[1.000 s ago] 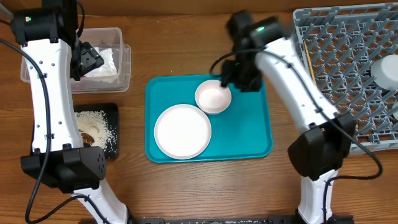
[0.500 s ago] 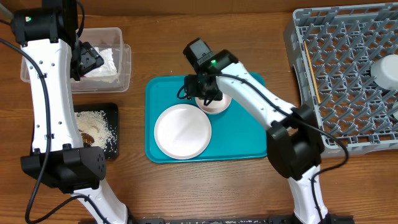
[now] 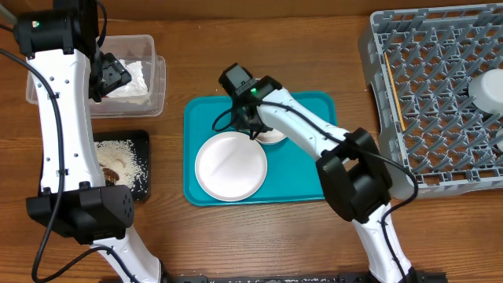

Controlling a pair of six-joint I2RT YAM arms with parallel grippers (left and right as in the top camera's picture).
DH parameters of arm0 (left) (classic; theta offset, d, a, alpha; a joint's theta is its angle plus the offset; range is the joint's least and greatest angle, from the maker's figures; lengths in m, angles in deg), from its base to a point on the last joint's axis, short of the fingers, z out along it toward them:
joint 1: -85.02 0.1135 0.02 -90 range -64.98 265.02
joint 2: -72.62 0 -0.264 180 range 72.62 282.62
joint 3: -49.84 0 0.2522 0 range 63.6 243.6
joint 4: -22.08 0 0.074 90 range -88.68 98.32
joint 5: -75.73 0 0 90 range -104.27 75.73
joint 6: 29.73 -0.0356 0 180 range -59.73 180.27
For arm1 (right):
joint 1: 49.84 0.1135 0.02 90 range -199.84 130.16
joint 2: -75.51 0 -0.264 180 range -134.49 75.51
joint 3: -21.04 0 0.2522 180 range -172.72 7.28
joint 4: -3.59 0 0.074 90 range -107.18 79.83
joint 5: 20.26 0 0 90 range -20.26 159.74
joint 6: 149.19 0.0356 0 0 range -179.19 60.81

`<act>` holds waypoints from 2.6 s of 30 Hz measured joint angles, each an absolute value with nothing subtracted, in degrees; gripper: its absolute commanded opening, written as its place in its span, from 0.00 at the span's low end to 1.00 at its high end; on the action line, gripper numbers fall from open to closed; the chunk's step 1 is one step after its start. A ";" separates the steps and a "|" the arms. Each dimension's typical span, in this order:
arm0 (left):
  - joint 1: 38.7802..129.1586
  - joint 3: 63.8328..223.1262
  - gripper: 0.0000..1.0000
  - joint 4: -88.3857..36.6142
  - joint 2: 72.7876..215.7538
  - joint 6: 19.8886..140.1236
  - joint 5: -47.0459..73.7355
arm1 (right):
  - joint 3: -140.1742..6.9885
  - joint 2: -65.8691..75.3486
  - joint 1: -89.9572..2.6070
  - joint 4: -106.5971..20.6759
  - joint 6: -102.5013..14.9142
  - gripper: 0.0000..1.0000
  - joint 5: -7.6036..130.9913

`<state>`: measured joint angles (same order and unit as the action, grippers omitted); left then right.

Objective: Sort waste into correct bins and load items into the dishwasher
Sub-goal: 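Grip the pink bowl rim with the right gripper and lift it, then carry the pink bowl to the rack and set it down, release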

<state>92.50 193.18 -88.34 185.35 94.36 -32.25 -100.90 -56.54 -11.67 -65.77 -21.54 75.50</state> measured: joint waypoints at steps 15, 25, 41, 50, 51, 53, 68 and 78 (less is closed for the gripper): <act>92.50 193.18 1.00 -88.34 185.35 94.36 -32.25 | -126.91 -57.61 -17.63 -89.81 -24.32 0.04 76.52; 92.50 193.18 1.00 -88.34 185.35 94.36 -32.25 | -155.71 -57.63 -47.64 -96.00 -35.68 0.04 70.99; 92.50 193.18 1.00 -88.34 185.35 94.36 -32.25 | -129.66 -57.87 -80.73 -44.09 -43.66 0.04 37.20; 92.50 193.18 1.00 -88.34 185.35 94.36 -32.25 | -109.12 -57.87 -80.51 -14.36 -39.86 0.04 26.60; 92.50 193.18 1.00 -88.34 185.35 94.36 -32.25 | -107.50 -57.87 -80.36 -12.50 -39.71 0.04 25.66; 92.50 193.18 1.00 -88.34 185.35 94.36 -32.25 | -105.05 -58.22 -79.99 -8.35 -39.51 0.04 23.21; 92.50 193.18 1.00 -88.34 185.35 94.36 -32.25 | -104.48 -65.45 -80.27 -1.16 -35.29 0.09 12.44; 92.50 193.18 1.00 -88.34 185.35 94.36 -32.27 | -104.44 -65.83 -86.07 -2.54 -24.14 0.52 13.42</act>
<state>92.50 193.18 -88.34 185.35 94.36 -32.27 -104.44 -65.83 -86.07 -2.54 -24.14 13.42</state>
